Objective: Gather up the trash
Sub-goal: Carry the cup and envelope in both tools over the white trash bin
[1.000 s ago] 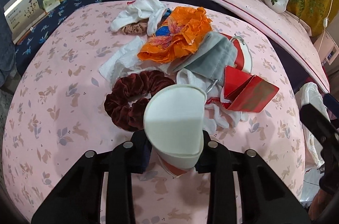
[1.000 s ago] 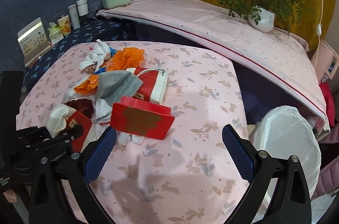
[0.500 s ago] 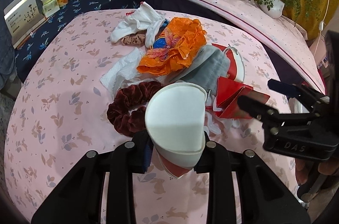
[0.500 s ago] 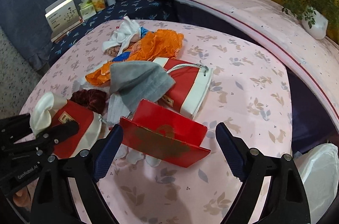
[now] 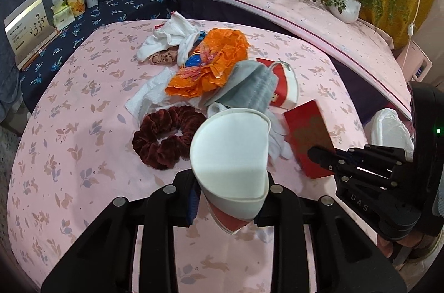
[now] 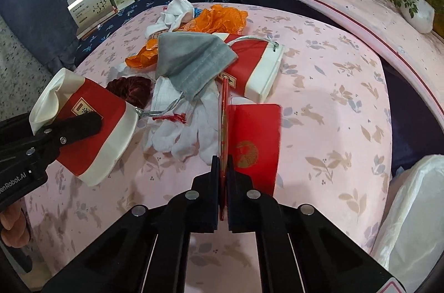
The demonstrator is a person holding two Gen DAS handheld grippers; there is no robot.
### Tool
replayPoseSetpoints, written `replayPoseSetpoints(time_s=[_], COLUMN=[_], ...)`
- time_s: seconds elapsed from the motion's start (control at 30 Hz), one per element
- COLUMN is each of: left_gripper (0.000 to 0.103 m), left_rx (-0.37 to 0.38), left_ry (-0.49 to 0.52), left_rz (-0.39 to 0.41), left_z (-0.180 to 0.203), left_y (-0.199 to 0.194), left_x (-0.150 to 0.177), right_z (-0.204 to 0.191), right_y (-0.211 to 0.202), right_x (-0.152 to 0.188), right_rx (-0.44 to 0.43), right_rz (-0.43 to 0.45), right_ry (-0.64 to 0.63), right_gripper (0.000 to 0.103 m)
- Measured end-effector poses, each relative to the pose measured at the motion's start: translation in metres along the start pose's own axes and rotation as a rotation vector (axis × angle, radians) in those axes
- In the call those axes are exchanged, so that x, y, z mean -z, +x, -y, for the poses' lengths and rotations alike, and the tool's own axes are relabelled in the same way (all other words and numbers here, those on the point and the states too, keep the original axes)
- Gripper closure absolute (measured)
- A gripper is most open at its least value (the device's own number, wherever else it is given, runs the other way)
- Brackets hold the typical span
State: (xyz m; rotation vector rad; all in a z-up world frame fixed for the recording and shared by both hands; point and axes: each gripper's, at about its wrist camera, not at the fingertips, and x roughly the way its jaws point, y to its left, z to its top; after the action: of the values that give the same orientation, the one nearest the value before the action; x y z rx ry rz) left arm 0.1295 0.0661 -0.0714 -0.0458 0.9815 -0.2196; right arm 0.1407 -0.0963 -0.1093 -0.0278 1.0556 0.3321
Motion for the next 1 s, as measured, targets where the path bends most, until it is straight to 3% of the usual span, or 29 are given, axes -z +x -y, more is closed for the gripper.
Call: replayPoseSetpoints(time_s=[0.17, 0.5, 1.0], left_gripper=[0.076, 0.076, 0.076], left_rx=[0.036, 0.128, 0.288], left_ry=[0.034, 0.162, 0.366], left_rz=[0.01, 0.052, 0.045], left_z=[0.022, 0.097, 0.227], left_y=[-0.011, -0.03, -0.027], left_x=[0.002, -0.004, -0.003], right_z=[0.013, 0.055, 0.14], right_y=[-0.031, -0.1, -0.156], right_x=[0.014, 0.043, 0.108], right_rx=[0.024, 0.16, 0.348], right_rz=[0.057, 0.142, 0.15], right_ry=[0.082, 0.268, 0.548], right_gripper=[0.1, 0.1, 0.1])
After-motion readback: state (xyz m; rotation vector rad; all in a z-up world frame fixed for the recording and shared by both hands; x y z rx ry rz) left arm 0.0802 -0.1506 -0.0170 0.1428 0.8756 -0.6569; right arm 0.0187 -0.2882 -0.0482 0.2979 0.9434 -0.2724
